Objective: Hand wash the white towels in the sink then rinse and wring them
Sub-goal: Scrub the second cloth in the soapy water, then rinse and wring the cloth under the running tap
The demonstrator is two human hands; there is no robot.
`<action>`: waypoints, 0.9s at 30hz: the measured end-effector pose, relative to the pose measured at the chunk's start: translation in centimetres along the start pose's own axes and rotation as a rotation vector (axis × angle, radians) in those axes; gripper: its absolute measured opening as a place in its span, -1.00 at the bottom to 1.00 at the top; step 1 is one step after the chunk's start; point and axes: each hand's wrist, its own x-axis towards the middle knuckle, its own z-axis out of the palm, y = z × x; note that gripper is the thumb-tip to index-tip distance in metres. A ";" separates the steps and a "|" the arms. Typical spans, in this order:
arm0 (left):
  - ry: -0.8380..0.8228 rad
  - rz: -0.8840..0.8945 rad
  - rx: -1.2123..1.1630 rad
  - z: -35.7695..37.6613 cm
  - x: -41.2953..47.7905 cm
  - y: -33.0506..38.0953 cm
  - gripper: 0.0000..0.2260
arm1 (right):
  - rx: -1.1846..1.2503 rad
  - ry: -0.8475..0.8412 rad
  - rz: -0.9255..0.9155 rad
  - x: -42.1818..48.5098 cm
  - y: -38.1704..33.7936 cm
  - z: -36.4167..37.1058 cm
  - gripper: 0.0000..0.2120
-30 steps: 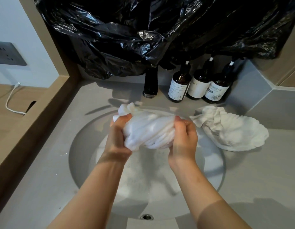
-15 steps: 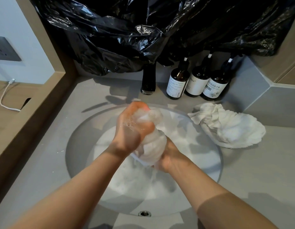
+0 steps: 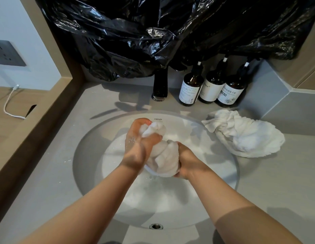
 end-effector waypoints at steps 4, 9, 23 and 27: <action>0.076 -0.105 -0.102 0.2 0.2 0.0 -0.80 | -0.105 0.077 -0.212 -0.4 -1.2 -0.3 -0.64; -0.077 -0.273 -0.176 0.2 0.7 1.2 -0.51 | -0.229 0.213 -0.437 -2.5 -2.3 -1.0 -0.82; -0.379 -0.298 -0.176 13.1 -4.4 1.3 -0.77 | -0.215 0.788 -0.814 -11.0 -4.0 -12.4 -0.78; -0.391 -0.254 -0.009 16.3 -6.3 -1.4 -0.74 | -0.389 0.956 -0.721 -11.6 -3.0 -14.6 -0.61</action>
